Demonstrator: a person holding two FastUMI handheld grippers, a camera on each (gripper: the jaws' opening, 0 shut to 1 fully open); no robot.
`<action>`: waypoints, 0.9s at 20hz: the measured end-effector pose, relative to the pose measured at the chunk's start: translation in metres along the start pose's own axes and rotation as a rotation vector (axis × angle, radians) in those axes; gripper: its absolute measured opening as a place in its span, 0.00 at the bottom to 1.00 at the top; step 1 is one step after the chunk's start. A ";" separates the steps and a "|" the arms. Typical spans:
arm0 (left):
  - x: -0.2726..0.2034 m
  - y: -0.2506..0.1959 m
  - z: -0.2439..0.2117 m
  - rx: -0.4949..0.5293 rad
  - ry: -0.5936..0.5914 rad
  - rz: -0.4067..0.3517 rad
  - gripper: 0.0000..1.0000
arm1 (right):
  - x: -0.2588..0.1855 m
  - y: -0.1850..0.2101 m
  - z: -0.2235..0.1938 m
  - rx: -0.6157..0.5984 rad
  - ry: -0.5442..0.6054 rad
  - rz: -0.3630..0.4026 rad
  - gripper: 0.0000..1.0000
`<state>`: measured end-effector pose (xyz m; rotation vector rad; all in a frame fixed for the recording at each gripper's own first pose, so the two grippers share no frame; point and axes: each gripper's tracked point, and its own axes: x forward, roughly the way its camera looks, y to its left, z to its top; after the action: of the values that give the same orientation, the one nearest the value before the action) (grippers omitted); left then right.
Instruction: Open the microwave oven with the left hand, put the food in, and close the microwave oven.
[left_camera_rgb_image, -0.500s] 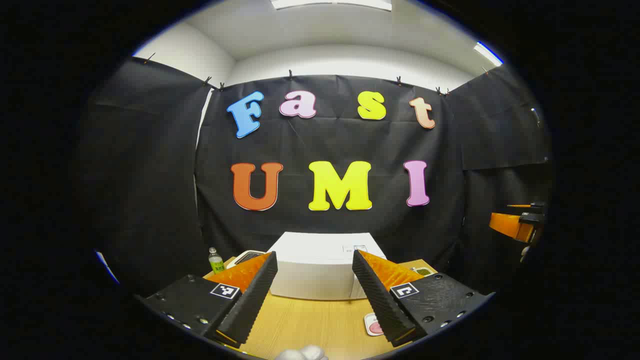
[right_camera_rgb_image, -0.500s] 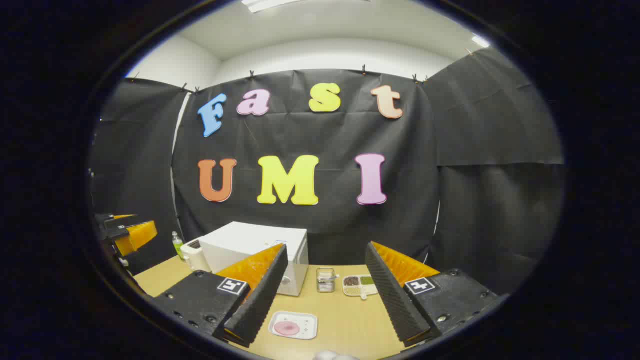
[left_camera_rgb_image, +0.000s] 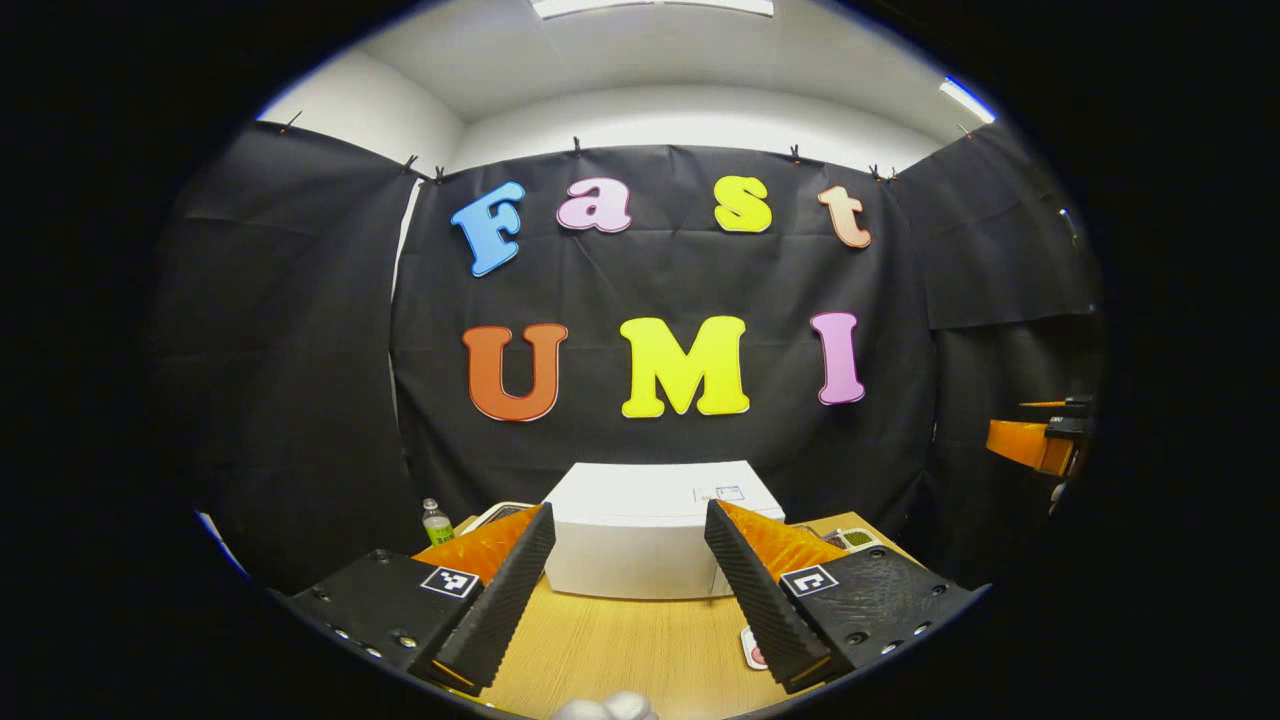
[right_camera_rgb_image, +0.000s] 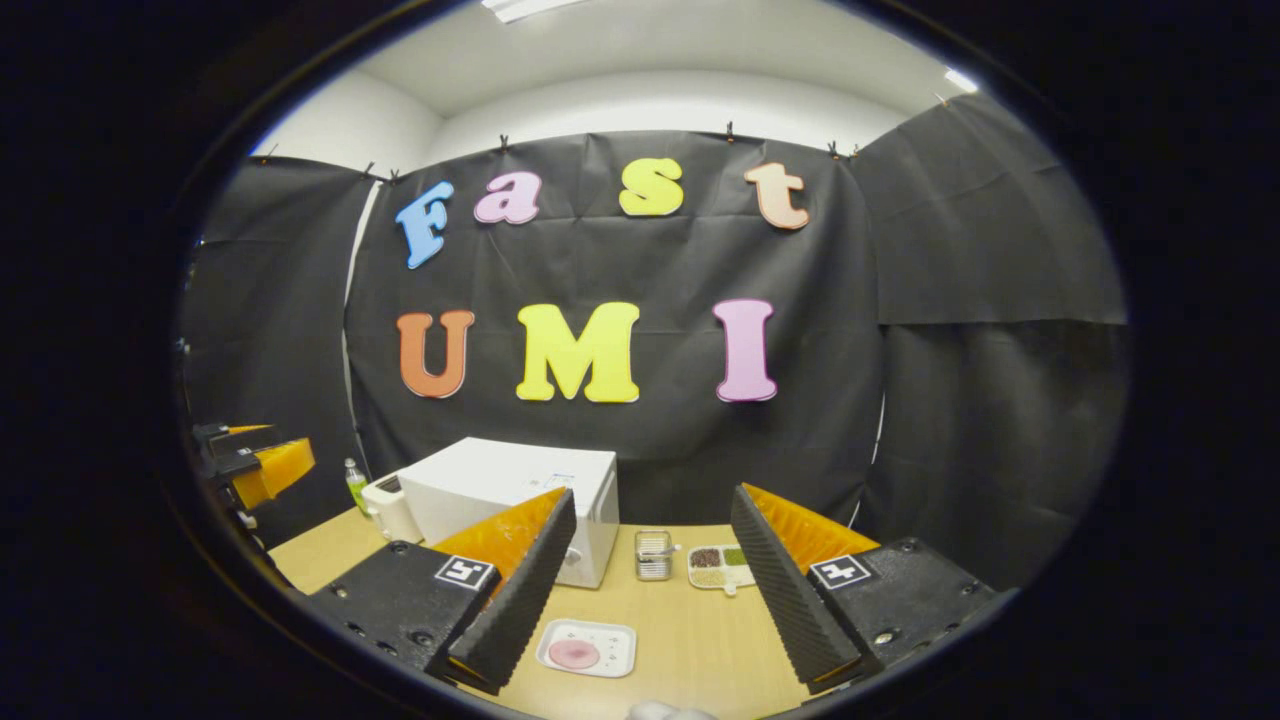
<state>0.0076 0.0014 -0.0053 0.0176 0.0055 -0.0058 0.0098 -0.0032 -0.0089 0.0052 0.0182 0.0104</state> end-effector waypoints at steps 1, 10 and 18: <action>0.002 -0.001 -0.001 0.002 -0.002 -0.003 0.94 | 0.001 0.000 -0.001 -0.002 0.003 0.001 1.00; 0.061 -0.051 -0.081 0.018 0.057 -0.074 0.94 | -0.003 -0.026 0.005 -0.013 0.017 -0.043 1.00; 0.148 -0.120 -0.176 -0.003 0.122 -0.170 0.95 | -0.012 -0.057 0.002 -0.065 0.071 -0.141 1.00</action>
<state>0.1536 -0.1162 -0.1838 0.0146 0.1285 -0.1751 -0.0013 -0.0599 -0.0066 -0.0611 0.0893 -0.1300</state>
